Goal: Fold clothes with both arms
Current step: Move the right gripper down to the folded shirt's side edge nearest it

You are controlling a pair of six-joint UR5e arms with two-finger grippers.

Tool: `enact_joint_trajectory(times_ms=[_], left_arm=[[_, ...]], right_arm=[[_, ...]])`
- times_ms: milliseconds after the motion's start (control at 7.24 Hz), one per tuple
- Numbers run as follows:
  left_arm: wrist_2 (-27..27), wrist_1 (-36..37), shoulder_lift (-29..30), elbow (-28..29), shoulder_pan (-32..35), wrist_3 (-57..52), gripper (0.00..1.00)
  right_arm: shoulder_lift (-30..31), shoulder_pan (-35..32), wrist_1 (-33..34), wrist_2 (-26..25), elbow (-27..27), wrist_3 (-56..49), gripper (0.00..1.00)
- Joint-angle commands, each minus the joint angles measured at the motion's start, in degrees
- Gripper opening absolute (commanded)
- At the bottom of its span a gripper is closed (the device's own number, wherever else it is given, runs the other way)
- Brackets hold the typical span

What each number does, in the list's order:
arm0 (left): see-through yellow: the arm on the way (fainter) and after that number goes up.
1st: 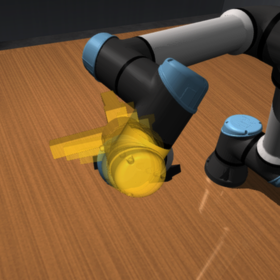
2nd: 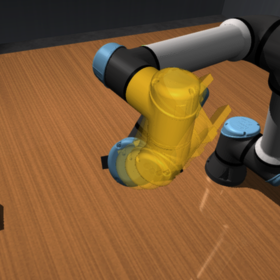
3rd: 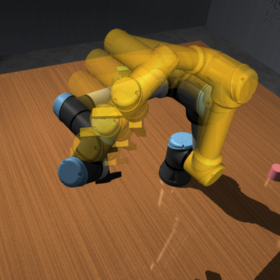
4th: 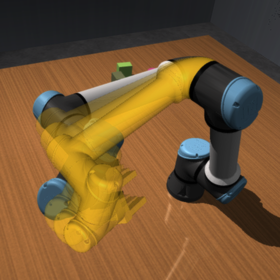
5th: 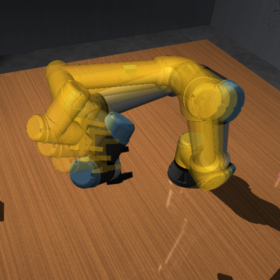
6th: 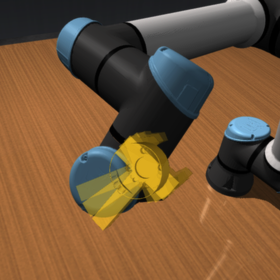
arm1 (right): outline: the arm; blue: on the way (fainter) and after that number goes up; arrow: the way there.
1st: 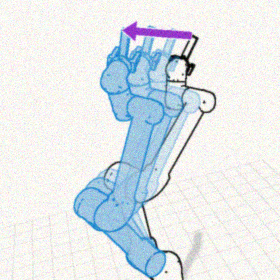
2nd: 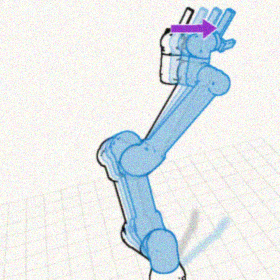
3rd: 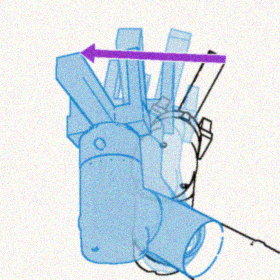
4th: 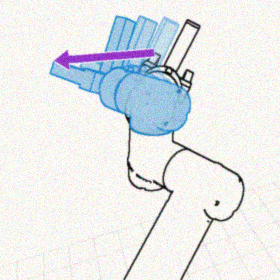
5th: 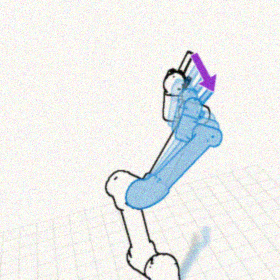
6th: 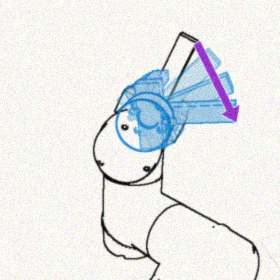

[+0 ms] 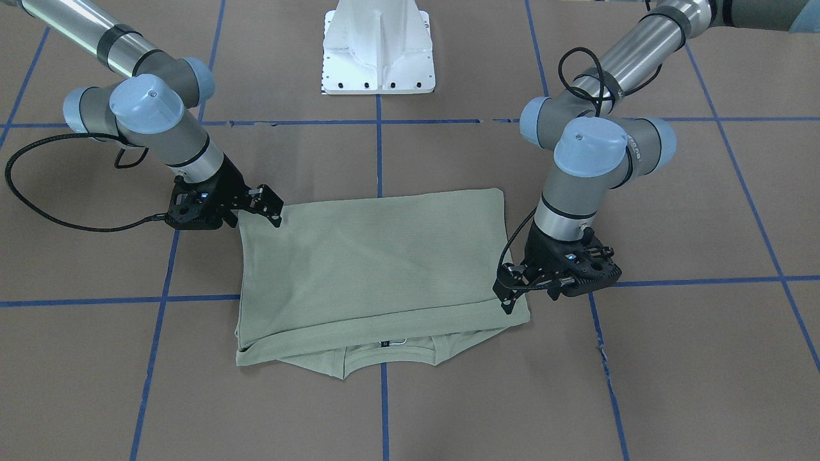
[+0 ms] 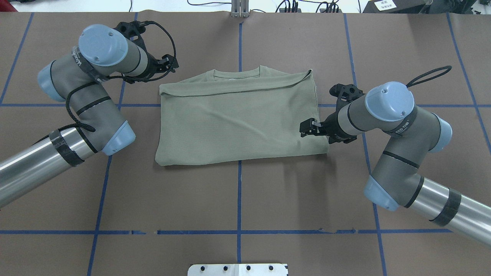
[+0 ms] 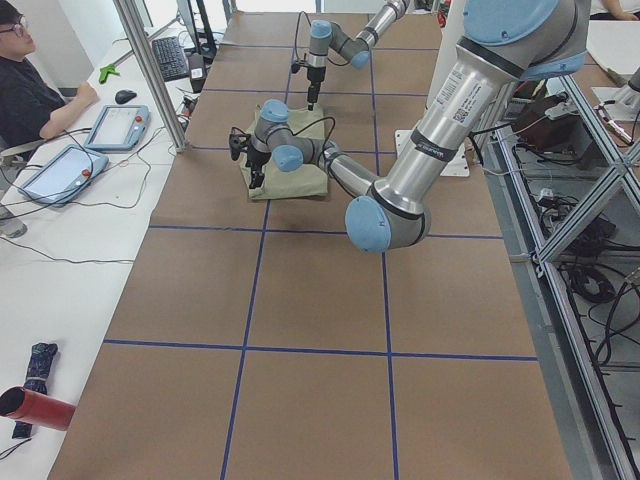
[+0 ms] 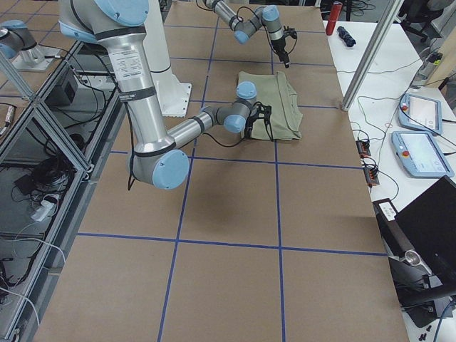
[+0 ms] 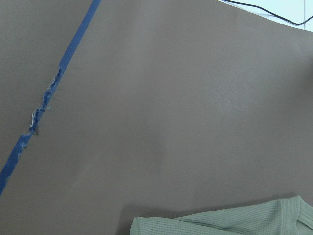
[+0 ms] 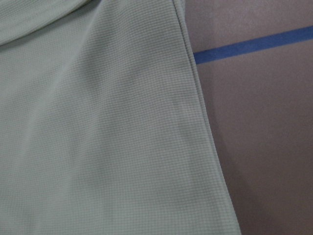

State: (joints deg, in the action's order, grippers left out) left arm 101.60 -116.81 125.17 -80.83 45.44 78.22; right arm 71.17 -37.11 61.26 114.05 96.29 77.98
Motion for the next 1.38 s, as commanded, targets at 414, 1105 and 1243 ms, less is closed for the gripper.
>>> enact_joint_trajectory(times_ms=[414,1105,1243], left_arm=[[0.0,0.0,0.2,0.0,-0.1,0.2,0.99],[0.0,-0.1,0.2,0.0,-0.1,0.3,0.99],[-0.1,-0.1,0.2,0.0,-0.2,0.2,0.99]], right_arm=[[0.5,1.9,5.4,-0.4,1.1,0.0,1.00],[0.5,2.1,5.3,-0.3,0.1,0.0,0.71],[0.5,2.0,5.2,-0.1,0.2,-0.1,0.25]])
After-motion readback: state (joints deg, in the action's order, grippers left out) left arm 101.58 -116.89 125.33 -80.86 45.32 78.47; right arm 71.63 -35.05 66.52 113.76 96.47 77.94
